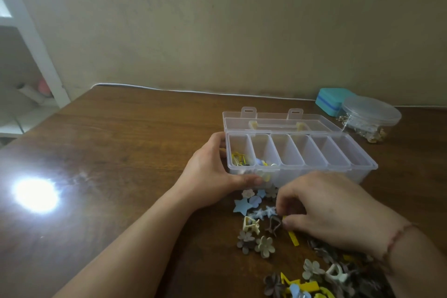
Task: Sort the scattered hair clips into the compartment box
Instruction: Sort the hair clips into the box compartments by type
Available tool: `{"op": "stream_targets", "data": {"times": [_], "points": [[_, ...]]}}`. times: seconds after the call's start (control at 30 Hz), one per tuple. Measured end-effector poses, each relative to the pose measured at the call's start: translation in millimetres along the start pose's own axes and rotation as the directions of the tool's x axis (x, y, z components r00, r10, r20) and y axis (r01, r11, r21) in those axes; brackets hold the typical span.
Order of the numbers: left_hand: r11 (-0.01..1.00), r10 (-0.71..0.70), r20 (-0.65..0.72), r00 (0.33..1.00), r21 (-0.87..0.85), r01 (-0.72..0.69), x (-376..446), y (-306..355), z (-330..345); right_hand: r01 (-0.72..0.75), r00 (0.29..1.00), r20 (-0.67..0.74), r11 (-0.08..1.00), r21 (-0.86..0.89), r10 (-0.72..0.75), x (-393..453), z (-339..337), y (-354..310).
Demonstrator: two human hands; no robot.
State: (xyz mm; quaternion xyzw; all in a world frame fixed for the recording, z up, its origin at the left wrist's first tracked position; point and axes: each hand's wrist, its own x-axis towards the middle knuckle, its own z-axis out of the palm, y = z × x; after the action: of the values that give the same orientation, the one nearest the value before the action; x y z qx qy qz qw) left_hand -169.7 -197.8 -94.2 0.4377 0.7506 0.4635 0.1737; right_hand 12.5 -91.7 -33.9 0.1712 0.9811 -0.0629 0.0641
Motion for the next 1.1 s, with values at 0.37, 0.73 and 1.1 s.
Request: {"op": "stream_targets", "data": {"times": [0.37, 0.73, 1.1], "points": [[1.000, -0.001, 0.000, 1.000, 0.010, 0.001, 1, 0, -1, 0.129, 0.700, -0.673, 0.885, 0.448, 0.239, 16, -2, 13], [1.000, -0.011, 0.006, 1.000, 0.009, 0.011, 0, 0, -1, 0.042, 0.777, -0.606, 0.946, 0.321, 0.171, 3, -15, 26], [1.000, -0.021, 0.006, 1.000, -0.003, 0.021, 0, 3, 0, -0.180, 0.979, -0.108, 0.981, -0.064, 0.173, -4, -13, 9]]}}
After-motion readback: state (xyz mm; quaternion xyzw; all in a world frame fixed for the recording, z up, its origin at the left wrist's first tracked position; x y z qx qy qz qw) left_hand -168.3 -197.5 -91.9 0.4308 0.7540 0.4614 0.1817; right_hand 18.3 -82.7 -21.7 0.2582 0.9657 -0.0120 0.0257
